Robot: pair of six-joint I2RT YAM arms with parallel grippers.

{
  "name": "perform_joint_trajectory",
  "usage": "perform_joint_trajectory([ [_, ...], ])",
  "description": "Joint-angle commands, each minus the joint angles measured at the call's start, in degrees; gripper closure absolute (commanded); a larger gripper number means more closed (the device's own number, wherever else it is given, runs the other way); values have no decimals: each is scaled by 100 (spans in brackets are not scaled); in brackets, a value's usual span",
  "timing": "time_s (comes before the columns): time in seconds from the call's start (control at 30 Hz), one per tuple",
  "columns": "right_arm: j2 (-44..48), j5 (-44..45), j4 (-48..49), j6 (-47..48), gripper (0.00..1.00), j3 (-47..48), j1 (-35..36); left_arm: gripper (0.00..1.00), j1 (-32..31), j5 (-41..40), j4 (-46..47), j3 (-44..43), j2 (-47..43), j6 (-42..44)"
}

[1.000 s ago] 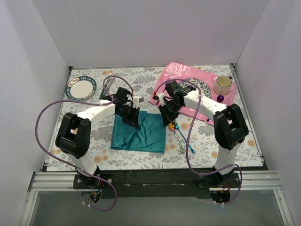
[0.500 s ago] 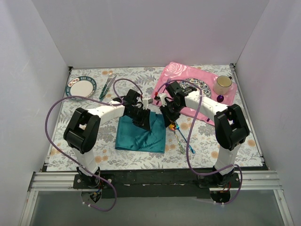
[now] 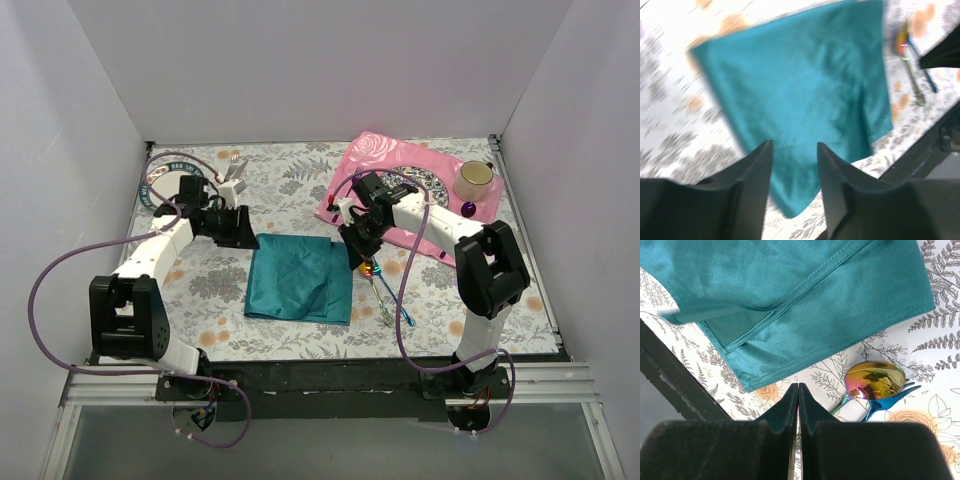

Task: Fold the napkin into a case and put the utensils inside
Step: Fold the rectangle-folded napkin at the center of the board.

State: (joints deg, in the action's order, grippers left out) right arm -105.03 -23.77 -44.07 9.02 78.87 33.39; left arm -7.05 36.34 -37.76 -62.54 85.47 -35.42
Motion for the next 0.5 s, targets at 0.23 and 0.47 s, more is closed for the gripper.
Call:
perform_joint_trajectory([
  [0.23, -114, -93, 163, 127, 93, 278, 19, 70, 476, -179, -312, 972, 259, 237],
  [0.47, -114, -163, 110, 162, 93, 243, 19, 73, 476, -733, -118, 1051, 426, 88],
])
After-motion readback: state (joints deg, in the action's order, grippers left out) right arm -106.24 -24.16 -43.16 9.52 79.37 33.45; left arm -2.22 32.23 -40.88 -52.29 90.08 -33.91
